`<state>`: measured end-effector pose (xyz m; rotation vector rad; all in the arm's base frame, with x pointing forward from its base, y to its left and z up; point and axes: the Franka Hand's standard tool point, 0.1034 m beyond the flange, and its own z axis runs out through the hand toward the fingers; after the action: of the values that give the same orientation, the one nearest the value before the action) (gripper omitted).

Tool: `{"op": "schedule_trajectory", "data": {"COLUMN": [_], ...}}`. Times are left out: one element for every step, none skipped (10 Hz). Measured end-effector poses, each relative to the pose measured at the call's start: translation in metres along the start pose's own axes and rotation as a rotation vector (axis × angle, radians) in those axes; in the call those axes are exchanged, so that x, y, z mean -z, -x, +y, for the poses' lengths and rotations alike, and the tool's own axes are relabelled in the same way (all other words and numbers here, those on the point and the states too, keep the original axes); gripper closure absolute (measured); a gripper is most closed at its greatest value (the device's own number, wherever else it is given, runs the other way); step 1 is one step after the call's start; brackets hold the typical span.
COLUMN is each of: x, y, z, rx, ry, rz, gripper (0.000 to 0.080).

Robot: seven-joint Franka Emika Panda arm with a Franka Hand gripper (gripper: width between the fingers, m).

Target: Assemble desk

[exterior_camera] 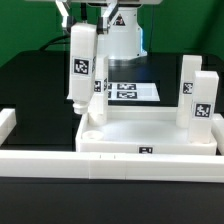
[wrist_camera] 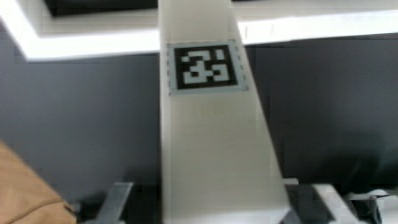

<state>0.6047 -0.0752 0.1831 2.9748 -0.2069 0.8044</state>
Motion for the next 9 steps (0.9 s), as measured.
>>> {"op": "schedule_trajectory", "data": {"x": [-0.0004,-0.0008,-0.0014,-0.0024,-0.0035,-0.0051,-0.0068,-0.0078,-0.0084], "y": [0.0003,0.0008,0.0016,0.0030,0.0037,0.0040,0.0045,0.0051,0.0062], "z": [0.0002,0.0001,0.0007,0.0024,-0.0014,-0.0010,0.0020,0.0000,-0.0053], "rx": [0.000,0.000,-0.001,-0.012,-0.009,0.007,-0.002,-0.024,-0.038], "ry": [0.000,0.000,0.001,-0.004,-0.014,-0.018,-0.023,-0.032,-0.037], "rz": [-0.001,-0.002,-0.003,-0.006,-0.007,-0.007,-0.011,-0.021,-0.026], "gripper": [0.0506,0.0506,0.0506,0.0506,0.0506,0.0506,0.0506,0.0506,0.0506]}}
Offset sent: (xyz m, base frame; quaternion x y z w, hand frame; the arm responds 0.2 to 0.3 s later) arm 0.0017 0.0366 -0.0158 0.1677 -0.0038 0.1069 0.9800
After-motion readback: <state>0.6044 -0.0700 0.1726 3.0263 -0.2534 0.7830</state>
